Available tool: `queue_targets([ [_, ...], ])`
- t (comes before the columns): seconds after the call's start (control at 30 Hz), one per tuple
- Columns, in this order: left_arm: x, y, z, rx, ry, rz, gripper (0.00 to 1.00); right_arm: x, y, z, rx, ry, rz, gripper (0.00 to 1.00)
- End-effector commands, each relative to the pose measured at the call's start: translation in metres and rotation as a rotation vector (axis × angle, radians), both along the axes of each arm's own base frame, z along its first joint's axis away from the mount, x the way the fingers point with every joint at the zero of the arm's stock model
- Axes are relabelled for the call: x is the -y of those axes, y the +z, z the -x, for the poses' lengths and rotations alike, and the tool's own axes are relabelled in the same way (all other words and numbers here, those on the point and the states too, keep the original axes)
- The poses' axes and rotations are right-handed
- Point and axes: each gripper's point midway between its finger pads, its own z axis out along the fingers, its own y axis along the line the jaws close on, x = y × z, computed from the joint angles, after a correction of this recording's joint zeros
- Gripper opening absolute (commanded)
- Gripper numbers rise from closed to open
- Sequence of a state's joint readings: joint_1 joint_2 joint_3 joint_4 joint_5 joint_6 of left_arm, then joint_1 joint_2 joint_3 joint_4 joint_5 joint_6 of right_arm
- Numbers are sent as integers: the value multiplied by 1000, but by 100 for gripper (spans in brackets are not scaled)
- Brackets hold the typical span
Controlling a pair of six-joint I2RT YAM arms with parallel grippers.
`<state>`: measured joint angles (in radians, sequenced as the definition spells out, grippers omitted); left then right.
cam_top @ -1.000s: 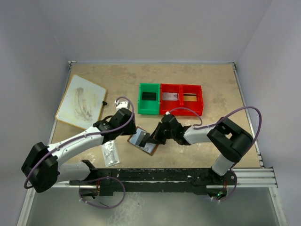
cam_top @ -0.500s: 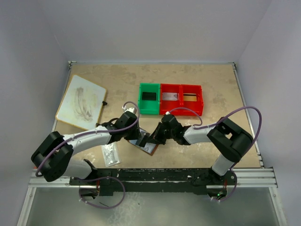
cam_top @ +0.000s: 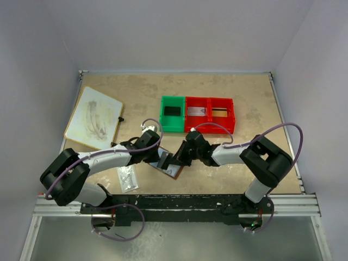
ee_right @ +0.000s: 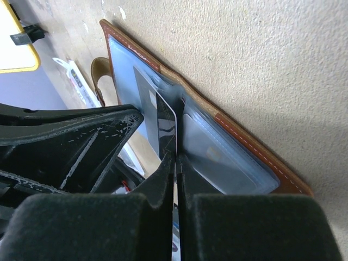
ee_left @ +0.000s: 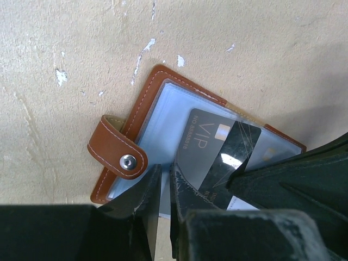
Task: Take the credit cards out of the card holder
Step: Remove the credit card from the card holder.
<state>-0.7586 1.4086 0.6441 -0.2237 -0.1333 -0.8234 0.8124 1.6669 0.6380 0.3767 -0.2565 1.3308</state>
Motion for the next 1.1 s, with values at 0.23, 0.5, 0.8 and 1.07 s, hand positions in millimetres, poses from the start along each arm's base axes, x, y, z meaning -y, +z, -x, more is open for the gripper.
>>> queue_targets([
  [0.23, -19, -18, 11, -49, 12, -101, 6, -10, 11, -19, 77, -10, -39, 10],
  [0.5, -17, -18, 11, -54, 3, -94, 5, -13, 15, -24, 109, -41, -91, 18],
  [0.8, -16, -18, 11, -55, 2, -89, 5, -19, 21, -32, 162, -44, -134, 17],
  [1.07, -15, -16, 11, -53, 2, -83, 5, -22, 21, -31, 163, -29, -146, 14],
])
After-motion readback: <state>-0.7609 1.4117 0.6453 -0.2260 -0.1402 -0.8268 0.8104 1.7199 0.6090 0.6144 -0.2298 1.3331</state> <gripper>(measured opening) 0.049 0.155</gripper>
